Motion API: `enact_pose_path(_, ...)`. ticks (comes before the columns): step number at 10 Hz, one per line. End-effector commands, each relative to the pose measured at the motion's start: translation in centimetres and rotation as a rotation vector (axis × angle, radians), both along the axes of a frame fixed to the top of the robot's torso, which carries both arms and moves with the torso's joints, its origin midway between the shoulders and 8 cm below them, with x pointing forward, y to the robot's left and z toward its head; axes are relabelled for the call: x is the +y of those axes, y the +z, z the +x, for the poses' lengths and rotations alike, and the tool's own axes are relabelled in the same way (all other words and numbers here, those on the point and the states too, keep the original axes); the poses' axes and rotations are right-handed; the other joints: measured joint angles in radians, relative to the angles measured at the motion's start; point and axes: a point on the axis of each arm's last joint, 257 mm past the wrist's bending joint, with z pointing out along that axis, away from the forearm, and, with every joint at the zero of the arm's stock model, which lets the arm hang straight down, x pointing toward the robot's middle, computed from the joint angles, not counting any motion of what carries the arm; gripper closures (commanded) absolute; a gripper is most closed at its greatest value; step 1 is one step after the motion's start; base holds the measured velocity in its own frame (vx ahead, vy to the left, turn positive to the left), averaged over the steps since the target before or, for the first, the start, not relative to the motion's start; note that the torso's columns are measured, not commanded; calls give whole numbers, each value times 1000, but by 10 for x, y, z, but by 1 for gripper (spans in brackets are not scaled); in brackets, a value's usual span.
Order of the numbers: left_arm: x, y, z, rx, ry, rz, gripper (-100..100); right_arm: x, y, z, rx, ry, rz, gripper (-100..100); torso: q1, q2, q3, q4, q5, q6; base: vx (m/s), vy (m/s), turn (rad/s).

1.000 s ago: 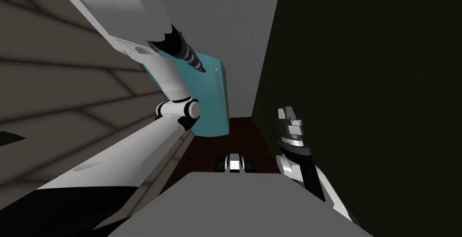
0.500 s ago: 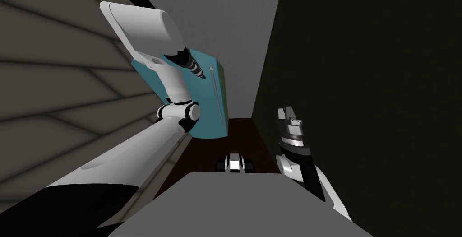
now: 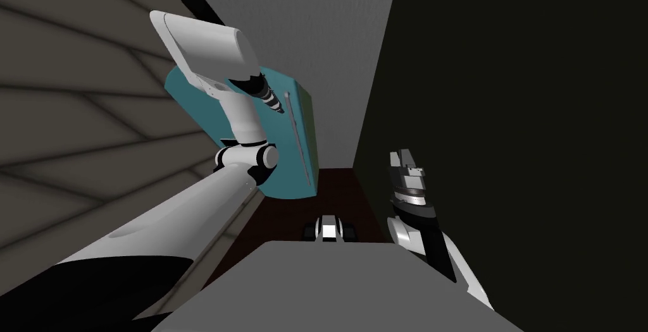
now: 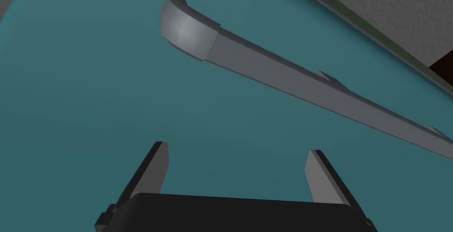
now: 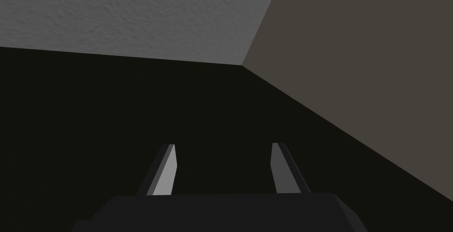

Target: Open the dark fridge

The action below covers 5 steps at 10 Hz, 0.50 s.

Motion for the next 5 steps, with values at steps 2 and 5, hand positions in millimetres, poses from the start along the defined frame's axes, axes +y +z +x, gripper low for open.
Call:
enact_pose_path(2, 23, 47, -24, -105, 76, -16, -100, 0, 0, 0, 0, 0, 0, 0, 4, 1, 0, 0, 1, 0, 225, -125, 34)
enact_pose_path(5, 41, 68, -50, -130, 140, -48, -100, 0, 0, 0, 0, 0, 0, 0, 3, 1, 0, 1, 0, 1, 199, -128, 46)
